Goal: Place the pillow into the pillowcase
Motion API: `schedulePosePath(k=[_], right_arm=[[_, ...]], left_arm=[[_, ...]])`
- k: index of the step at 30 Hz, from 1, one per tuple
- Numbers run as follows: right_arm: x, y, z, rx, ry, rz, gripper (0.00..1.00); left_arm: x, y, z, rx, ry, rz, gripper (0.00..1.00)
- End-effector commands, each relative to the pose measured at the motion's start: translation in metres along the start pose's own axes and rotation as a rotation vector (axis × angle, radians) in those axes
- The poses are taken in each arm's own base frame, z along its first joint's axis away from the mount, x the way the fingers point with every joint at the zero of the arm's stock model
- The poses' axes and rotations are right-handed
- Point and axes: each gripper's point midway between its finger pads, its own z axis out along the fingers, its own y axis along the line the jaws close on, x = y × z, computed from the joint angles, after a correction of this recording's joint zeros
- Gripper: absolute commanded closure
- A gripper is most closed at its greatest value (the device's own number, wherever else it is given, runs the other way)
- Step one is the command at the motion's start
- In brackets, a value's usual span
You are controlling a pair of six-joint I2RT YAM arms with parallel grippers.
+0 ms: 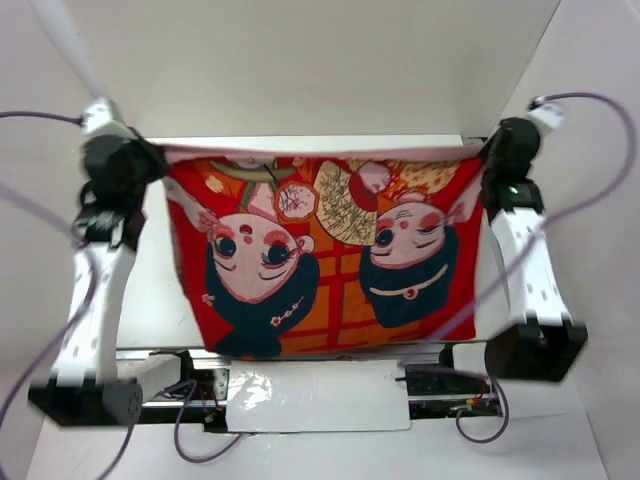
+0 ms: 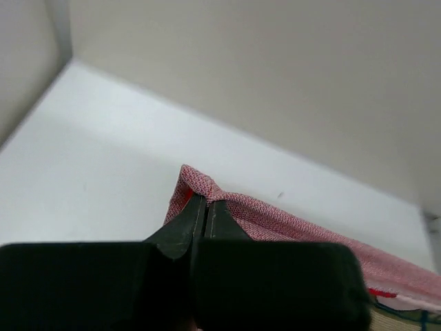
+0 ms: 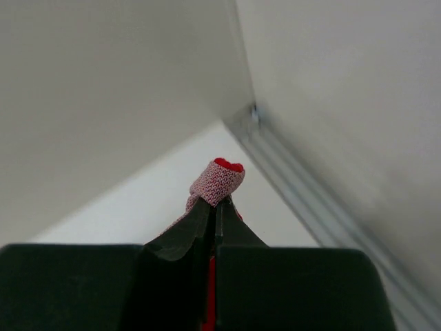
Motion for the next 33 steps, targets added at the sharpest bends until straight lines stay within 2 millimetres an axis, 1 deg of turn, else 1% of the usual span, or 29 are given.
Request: schedulePosePath(k=[1,2,3,4,5,6,7,8,9,10,11,12,14,15,17,18,19,20,22,24,25,26,27,28,29,30,31,32,33], right_arm=[[0.082,0.007,0.052,-0.012,0.142,0.051,1.00],[0.138,0.010,0.077,-0.021,0.262,0.015,1.00],[0.172,0.013,0.107,-0.004,0.312,-0.004,1.00],[0.152,0.021,0.111,-0.017,0.276,0.010,0.99],[0.199,0.015,0.135,0.038,0.365,-0.007,0.93],[0.221,0.008,0.140,0.089,0.451,-0.033,0.82],[0.193,0.024,0.157,0.078,0.422,-0.021,0.73],[0.220,0.020,0.165,0.105,0.490,-0.049,0.53],[0.217,0.016,0.166,0.128,0.498,-0.071,0.44],[0.211,0.025,0.166,0.117,0.481,-0.070,0.30],[0.209,0.026,0.168,0.111,0.471,-0.075,0.23],[0.195,0.029,0.164,0.100,0.443,-0.063,0.02],[0.188,0.030,0.158,0.080,0.420,-0.048,0.00],[0.167,0.031,0.154,0.062,0.379,-0.024,0.00],[0.167,0.028,0.143,0.056,0.387,-0.025,0.00],[0.160,0.023,0.140,0.062,0.377,-0.019,0.00],[0.147,0.027,0.133,0.036,0.361,-0.018,0.00],[0.150,0.025,0.127,0.025,0.379,-0.030,0.00],[0.141,0.032,0.114,-0.025,0.391,-0.028,0.00],[0.142,0.038,0.105,-0.088,0.417,-0.060,0.00],[0.143,0.040,0.097,-0.124,0.437,-0.082,0.03],[0.149,0.050,0.090,-0.189,0.468,-0.070,0.04],[0.164,0.049,0.083,-0.216,0.510,-0.081,0.15],[0.174,0.051,0.078,-0.243,0.543,-0.078,0.26],[0.174,0.060,0.073,-0.309,0.540,-0.073,0.31],[0.188,0.059,0.070,-0.326,0.568,-0.082,0.34],[0.192,0.059,0.067,-0.348,0.579,-0.101,0.35],[0.201,0.065,0.067,-0.374,0.594,-0.111,0.35],[0.212,0.068,0.065,-0.379,0.622,-0.119,0.35]], left_arm=[[0.062,0.048,0.068,-0.179,0.051,-0.017,1.00],[0.110,0.071,0.099,-0.239,0.157,0.003,1.00],[0.127,0.080,0.119,-0.239,0.191,-0.001,0.93],[0.150,0.090,0.137,-0.252,0.250,0.002,0.92],[0.142,0.085,0.161,-0.235,0.256,-0.006,0.62],[0.158,0.088,0.180,-0.234,0.326,-0.009,0.50],[0.217,0.106,0.206,-0.270,0.485,-0.004,0.46],[0.200,0.102,0.217,-0.284,0.525,-0.008,0.43],[0.210,0.106,0.225,-0.301,0.564,-0.006,0.41],[0.218,0.112,0.231,-0.325,0.578,0.001,0.11],[0.226,0.115,0.239,-0.330,0.588,0.002,0.00],[0.215,0.112,0.243,-0.327,0.559,0.003,0.00],[0.210,0.105,0.244,-0.293,0.553,-0.008,0.00],[0.204,0.096,0.238,-0.254,0.549,-0.019,0.00],[0.195,0.090,0.229,-0.238,0.536,-0.023,0.00],[0.189,0.088,0.225,-0.232,0.523,-0.024,0.00],[0.183,0.084,0.212,-0.219,0.517,-0.027,0.00],[0.181,0.083,0.205,-0.219,0.516,-0.027,0.00],[0.176,0.085,0.184,-0.235,0.512,-0.022,0.00],[0.179,0.087,0.167,-0.243,0.529,-0.021,0.00],[0.199,0.093,0.153,-0.238,0.586,-0.004,0.00],[0.204,0.096,0.143,-0.245,0.601,-0.003,0.00],[0.201,0.094,0.129,-0.245,0.594,-0.012,0.00],[0.210,0.098,0.120,-0.258,0.613,-0.023,0.00],[0.236,0.106,0.105,-0.269,0.674,-0.037,0.08],[0.239,0.104,0.094,-0.256,0.686,-0.043,0.11],[0.247,0.103,0.085,-0.243,0.712,-0.052,0.14],[0.273,0.111,0.066,-0.266,0.774,-0.057,0.18],[0.280,0.114,0.059,-0.275,0.783,-0.065,0.19]])
